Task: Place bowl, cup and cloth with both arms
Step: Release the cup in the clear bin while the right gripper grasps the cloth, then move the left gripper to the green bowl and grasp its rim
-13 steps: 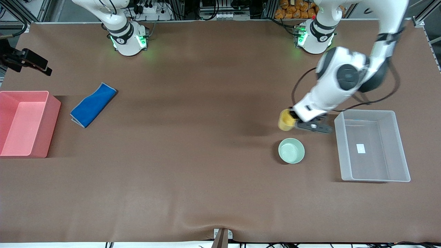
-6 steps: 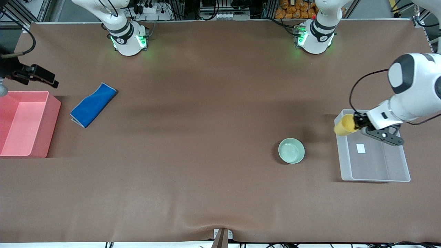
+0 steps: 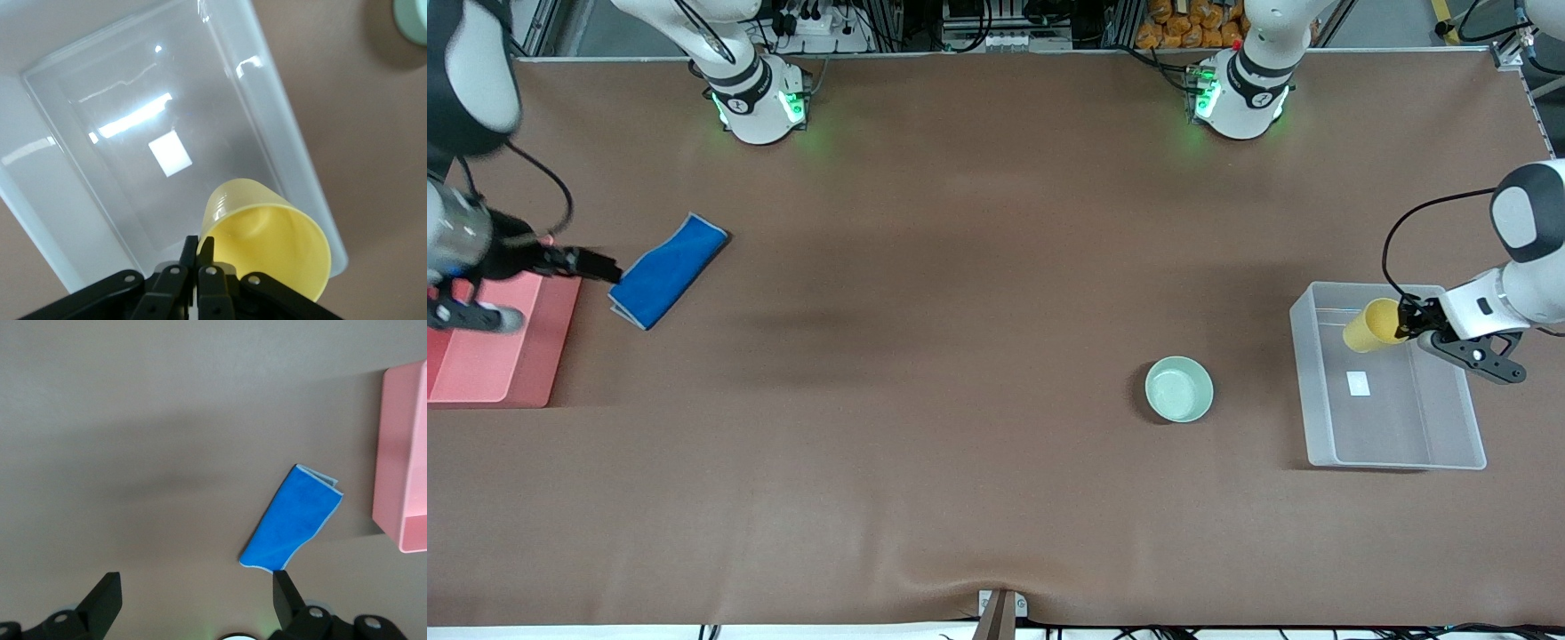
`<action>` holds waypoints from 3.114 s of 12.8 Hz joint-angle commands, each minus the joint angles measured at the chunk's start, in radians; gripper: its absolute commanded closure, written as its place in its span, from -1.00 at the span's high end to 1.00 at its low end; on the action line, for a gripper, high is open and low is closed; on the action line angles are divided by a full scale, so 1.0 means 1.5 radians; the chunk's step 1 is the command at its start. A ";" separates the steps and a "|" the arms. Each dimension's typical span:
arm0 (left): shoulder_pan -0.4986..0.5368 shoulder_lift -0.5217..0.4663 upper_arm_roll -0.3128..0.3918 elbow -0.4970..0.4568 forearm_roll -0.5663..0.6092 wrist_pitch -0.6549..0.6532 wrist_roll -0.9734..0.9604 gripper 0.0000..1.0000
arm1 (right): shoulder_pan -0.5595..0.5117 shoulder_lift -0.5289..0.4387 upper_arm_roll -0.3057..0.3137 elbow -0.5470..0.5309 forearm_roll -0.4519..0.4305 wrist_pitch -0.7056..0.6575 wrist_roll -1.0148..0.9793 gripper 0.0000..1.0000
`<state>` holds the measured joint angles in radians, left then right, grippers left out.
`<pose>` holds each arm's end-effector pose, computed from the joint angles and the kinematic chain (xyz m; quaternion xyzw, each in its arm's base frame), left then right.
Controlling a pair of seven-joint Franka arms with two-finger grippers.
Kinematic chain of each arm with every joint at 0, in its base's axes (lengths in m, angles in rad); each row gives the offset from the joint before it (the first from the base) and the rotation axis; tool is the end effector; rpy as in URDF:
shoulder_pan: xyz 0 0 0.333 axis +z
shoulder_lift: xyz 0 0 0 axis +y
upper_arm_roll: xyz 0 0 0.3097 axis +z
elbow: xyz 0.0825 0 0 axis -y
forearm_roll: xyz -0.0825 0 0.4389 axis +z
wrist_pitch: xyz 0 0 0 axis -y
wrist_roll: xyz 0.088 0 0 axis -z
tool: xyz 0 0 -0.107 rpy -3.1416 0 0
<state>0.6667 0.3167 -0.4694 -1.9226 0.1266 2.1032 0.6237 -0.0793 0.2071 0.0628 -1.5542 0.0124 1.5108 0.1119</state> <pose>0.6294 0.1401 0.2970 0.9696 -0.2389 -0.0376 0.0363 0.6496 -0.0122 0.4918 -0.9901 0.0639 0.1252 0.0067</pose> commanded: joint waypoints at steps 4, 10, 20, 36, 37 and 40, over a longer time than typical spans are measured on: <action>0.049 0.079 -0.010 0.008 0.022 0.036 0.061 -1.00 | -0.082 0.127 -0.005 0.001 -0.017 0.008 -0.042 1.00; 0.061 0.067 -0.013 0.010 0.011 0.033 0.056 1.00 | -0.118 0.146 -0.005 -0.141 -0.098 0.059 -0.052 1.00; 0.005 0.010 -0.199 0.029 -0.034 0.029 -0.261 1.00 | -0.207 0.211 -0.001 -0.260 -0.091 0.313 -0.271 1.00; -0.215 0.287 -0.136 0.123 0.287 0.124 -0.615 -0.36 | -0.194 0.230 0.000 -0.271 -0.059 0.402 -0.329 1.00; -0.215 0.291 -0.133 0.123 0.287 0.132 -0.615 -0.47 | -0.195 0.231 0.000 -0.271 -0.059 0.402 -0.331 1.00; -0.213 0.295 -0.128 0.124 0.290 0.139 -0.613 -1.00 | -0.194 0.231 0.000 -0.268 -0.060 0.408 -0.331 1.00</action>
<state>0.3540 0.7476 -0.6706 -1.7589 0.5385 2.3024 -0.2775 -0.3688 0.5553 0.0651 -1.9528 -0.0940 2.1101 -0.3659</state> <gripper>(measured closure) 0.863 0.000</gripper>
